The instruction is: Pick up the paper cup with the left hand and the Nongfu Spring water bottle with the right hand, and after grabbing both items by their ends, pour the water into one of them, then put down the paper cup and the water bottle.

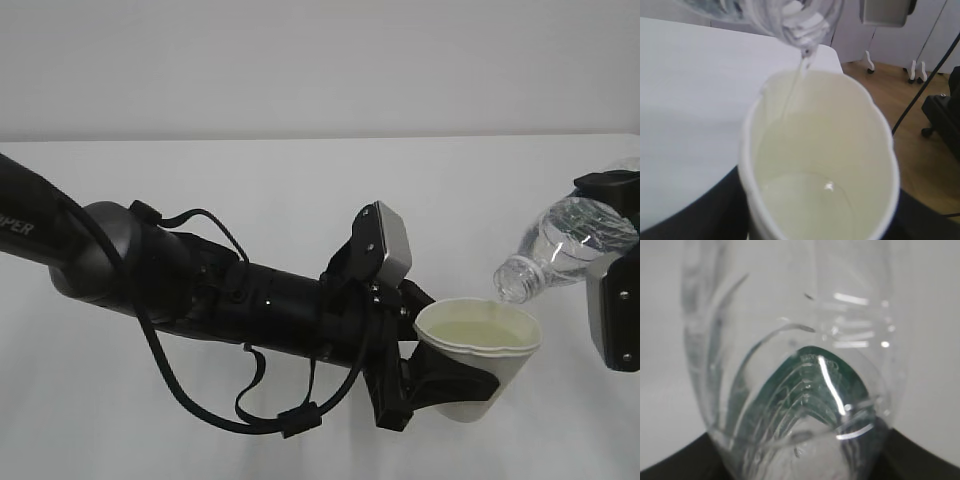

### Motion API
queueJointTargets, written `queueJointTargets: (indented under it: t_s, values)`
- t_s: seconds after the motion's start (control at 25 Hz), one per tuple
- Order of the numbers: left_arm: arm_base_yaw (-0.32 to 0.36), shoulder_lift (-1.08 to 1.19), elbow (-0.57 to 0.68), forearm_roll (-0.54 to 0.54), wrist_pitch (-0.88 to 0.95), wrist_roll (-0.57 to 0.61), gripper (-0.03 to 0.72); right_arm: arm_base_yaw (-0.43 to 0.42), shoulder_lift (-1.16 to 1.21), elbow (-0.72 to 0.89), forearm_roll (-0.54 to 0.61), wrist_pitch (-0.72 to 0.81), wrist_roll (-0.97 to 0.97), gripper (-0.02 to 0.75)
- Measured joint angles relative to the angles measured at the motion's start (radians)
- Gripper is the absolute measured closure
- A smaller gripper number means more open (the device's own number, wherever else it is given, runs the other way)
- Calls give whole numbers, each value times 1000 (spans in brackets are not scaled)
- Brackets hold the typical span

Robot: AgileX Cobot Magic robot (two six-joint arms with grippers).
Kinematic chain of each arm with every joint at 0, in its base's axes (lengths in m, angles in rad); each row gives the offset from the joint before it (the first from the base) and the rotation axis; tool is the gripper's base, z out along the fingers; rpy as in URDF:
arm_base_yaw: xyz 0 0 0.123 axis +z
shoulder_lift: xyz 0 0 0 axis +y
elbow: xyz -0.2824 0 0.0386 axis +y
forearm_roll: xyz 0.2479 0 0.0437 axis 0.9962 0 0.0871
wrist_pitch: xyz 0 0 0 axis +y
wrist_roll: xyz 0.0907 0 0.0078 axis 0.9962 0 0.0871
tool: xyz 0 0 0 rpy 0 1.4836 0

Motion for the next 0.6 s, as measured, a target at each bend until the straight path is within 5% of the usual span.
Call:
queueJointTargets:
  t_s: [0.6]
  values:
    - [0, 0, 0, 0, 0, 0, 262, 0, 0, 0, 0, 0, -1, 336]
